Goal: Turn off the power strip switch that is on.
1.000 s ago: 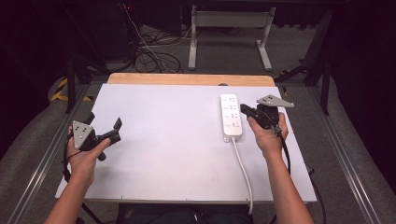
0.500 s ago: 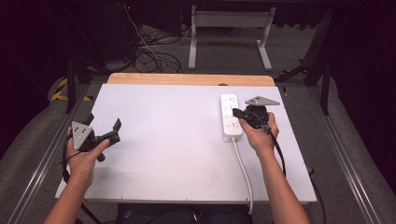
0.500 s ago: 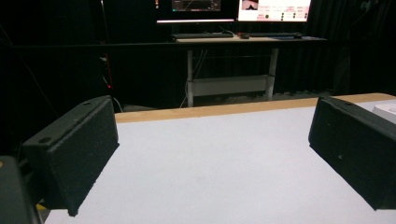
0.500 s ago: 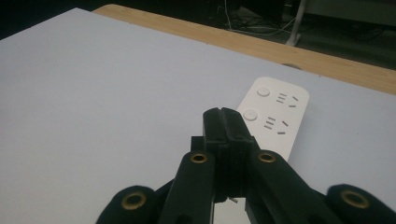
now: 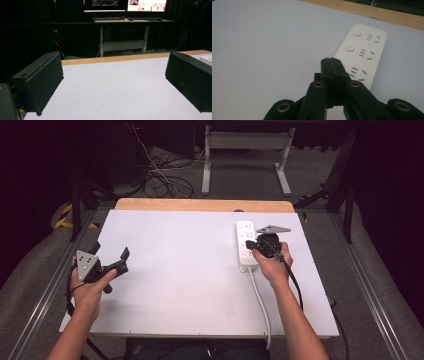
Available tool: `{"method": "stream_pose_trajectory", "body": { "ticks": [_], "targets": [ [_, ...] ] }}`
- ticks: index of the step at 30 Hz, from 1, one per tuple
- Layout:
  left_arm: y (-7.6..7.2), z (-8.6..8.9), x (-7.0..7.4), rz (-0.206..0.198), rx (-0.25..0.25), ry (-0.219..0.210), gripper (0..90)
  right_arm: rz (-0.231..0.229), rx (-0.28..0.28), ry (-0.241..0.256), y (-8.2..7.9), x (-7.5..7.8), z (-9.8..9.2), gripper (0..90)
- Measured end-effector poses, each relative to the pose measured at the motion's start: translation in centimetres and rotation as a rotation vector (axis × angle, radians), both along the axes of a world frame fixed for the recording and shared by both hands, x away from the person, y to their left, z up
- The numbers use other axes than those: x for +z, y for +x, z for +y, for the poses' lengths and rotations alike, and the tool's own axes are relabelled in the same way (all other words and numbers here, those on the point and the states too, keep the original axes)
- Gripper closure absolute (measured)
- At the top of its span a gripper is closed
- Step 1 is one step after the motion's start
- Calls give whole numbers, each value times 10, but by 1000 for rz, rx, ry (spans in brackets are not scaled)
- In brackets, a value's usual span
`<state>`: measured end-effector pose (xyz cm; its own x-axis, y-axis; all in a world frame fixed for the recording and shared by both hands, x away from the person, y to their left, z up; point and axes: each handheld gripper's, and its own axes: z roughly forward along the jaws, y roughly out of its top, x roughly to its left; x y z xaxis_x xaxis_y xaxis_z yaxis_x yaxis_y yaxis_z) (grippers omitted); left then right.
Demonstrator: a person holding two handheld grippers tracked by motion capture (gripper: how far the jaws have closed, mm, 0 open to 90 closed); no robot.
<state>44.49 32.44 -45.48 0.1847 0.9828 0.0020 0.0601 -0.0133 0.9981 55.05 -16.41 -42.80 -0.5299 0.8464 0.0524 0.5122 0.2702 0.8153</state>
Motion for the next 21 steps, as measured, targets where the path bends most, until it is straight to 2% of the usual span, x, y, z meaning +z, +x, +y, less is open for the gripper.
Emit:
{"method": "stream_pose_trajectory", "body": {
  "ticks": [9,21],
  "targets": [
    [-2,1,0,1,2,-2,21,34,10,-46,4,-13,9,900],
    [-2,1,0,3,-1,-3,21,72,2,-96,10,-26,11,900]
  ]
}}
